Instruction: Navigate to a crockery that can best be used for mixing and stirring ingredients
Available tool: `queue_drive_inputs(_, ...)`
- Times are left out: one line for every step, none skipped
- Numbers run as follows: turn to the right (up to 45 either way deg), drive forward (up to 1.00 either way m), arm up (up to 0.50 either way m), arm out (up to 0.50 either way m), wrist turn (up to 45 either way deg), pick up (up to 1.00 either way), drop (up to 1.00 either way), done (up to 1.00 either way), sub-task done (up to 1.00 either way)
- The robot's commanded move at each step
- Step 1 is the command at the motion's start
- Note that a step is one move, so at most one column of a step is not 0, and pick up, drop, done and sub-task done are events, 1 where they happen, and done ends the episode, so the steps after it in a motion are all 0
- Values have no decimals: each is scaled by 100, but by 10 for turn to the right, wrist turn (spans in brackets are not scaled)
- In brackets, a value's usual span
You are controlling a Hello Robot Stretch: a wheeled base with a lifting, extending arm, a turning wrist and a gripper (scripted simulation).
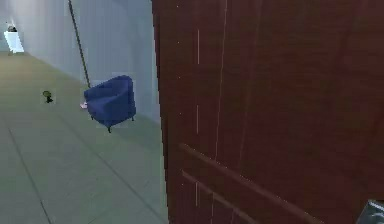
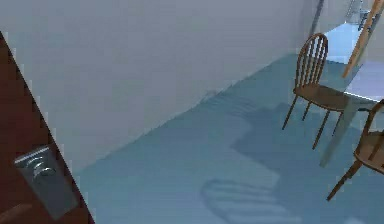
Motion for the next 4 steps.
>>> queue_drive_inputs(-420, 0, 0, 0, 0, 0, 0, 0, 0)
queue_drive_inputs(0, 45, 0, 0, 0, 0, 0, 0, 0)
queue_drive_inputs(-30, 0, 0, 0, 0, 0, 0, 0, 0)
queue_drive_inputs(0, 100, 0, 0, 0, 0, 0, 0, 0)
